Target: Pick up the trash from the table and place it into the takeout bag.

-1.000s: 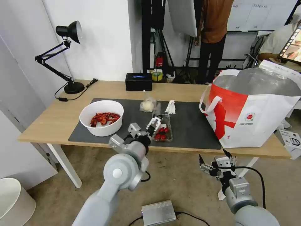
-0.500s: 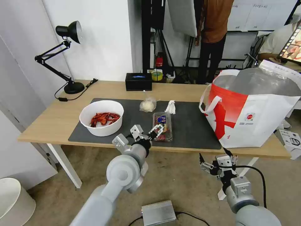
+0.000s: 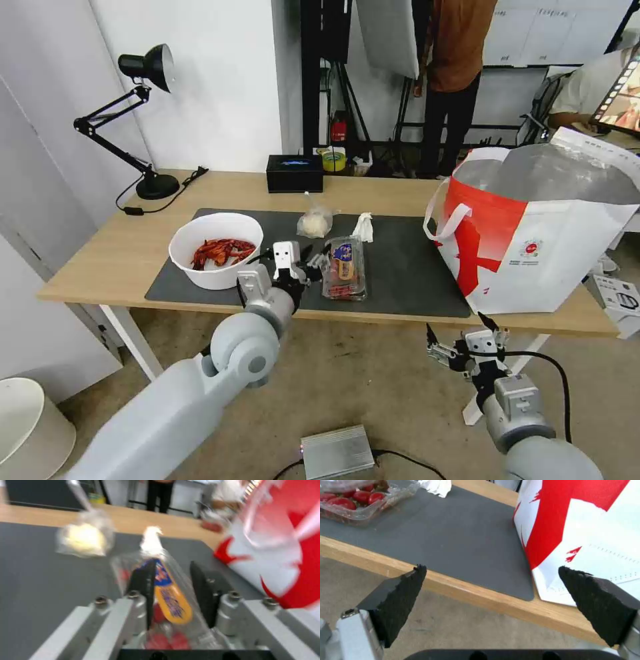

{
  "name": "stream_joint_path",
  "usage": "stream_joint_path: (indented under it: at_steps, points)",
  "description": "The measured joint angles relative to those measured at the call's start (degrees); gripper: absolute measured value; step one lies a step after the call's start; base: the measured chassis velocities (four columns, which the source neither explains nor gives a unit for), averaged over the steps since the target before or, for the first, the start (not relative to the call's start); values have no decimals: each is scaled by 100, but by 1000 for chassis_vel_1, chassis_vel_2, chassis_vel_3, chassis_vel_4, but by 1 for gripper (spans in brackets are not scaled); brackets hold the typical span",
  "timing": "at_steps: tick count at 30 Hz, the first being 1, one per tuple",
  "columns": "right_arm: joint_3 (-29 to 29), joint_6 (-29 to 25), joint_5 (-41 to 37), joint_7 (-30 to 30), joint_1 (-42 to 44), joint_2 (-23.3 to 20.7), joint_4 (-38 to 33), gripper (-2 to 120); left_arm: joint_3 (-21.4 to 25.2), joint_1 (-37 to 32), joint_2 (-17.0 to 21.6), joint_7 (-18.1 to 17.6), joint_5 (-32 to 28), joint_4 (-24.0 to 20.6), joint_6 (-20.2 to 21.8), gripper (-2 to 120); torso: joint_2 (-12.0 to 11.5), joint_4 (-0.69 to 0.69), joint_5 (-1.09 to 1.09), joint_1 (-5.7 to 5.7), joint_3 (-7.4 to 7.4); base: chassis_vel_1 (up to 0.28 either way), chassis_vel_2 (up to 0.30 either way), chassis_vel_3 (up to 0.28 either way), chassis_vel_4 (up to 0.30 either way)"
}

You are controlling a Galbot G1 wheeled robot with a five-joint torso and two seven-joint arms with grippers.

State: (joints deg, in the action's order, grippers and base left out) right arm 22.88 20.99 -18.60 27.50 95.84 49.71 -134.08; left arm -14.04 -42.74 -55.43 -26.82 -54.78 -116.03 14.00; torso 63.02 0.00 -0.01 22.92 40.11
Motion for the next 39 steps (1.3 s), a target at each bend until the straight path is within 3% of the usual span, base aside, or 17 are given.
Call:
stream_joint_path:
  at_steps: [5,9,19,29,34,38,39]
  points:
    - [26,0,-15,0,13,-56,-30,100,-409,300,264,786,325,162,61,3,0,0,0,0,0,0,0,0,0]
    - [37,-1,-19,0,26,-65,-40,100,-635,604,367,946,373,325,123,0,0,0,1,0,0,0,0,0,0]
    - [36,-1,-32,0,21,-88,-51,100,-1128,1024,500,936,348,658,438,0,0,0,0,0,0,0,0,0,0]
    - [99,10,-474,36,-106,-169,-98,100,-1219,1039,469,888,279,757,470,0,0,-1,1,0,0,0,0,0,0]
    - [153,34,-1107,100,-245,-222,-146,100,-1214,1026,474,869,253,741,465,0,0,0,1,0,0,0,0,0,0]
    - [341,-54,-2444,198,-486,-331,-236,100,-1288,1037,466,852,235,744,445,0,0,1,1,0,0,0,0,0,0]
    - [341,-54,-2444,198,-486,-331,-236,100,-1288,1037,466,852,235,744,445,0,0,1,1,0,0,0,0,0,0]
